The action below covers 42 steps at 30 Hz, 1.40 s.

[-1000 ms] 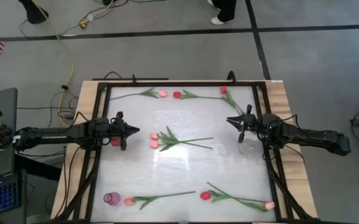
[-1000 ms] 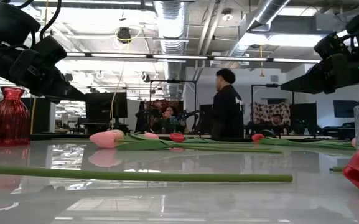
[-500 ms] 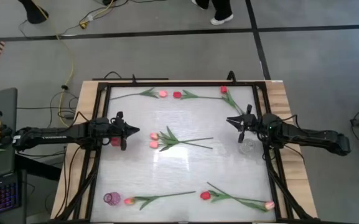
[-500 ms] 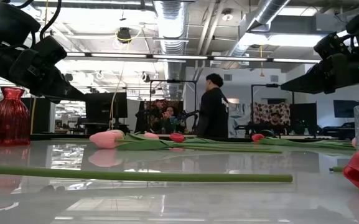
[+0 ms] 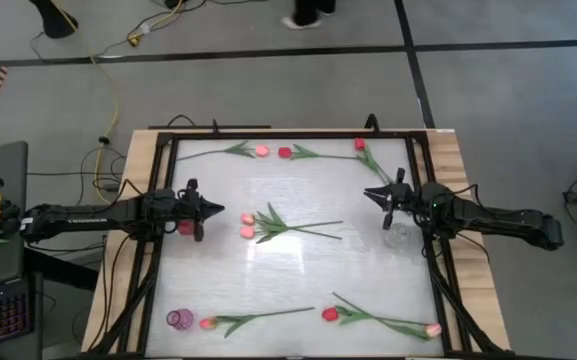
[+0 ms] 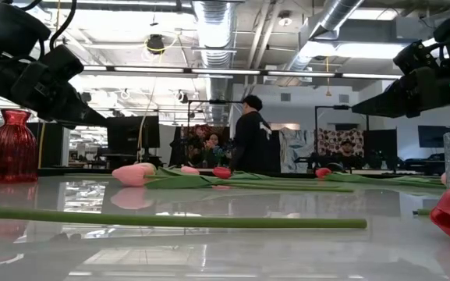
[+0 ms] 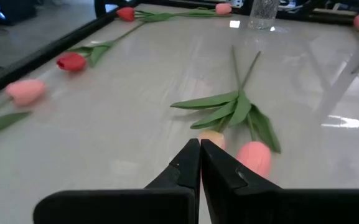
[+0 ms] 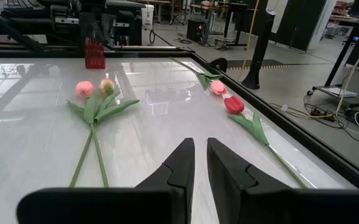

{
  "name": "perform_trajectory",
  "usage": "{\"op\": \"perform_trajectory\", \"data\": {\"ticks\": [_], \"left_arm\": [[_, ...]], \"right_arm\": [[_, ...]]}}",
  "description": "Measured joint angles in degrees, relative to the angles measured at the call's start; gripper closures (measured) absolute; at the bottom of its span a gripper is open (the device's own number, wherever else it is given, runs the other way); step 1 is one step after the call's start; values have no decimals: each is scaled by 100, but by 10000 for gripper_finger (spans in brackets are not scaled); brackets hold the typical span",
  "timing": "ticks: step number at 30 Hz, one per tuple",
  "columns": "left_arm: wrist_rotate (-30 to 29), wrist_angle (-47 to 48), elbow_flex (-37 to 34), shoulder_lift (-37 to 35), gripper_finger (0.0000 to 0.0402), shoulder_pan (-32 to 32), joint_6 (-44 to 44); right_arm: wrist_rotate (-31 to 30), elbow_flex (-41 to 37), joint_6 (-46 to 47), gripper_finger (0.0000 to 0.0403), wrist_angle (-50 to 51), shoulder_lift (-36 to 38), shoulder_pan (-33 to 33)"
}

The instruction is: Sort flowers into vase by color

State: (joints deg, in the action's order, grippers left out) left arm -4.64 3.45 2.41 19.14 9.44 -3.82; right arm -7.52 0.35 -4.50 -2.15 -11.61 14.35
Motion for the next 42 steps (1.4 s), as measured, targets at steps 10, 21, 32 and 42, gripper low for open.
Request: {"op": "perform_trajectory", "data": {"ticks": [10,21,32,42], "left_arm": [[-170,-38,-1,-2,401,-1,-310],[-405,-62,-4,-2,401,3,-2924],[-12,-328,417,0,386,3,-2074],[-1000,701,2086,736,287,3,-813]], "right_arm": [[0,0,-184,331,-3,0,-1],[1,3,22,331,-116,1,-2],[-7,666,-145,331,230,-208,-11],[-382,2176,-153,328,1780,-1213,3]]}}
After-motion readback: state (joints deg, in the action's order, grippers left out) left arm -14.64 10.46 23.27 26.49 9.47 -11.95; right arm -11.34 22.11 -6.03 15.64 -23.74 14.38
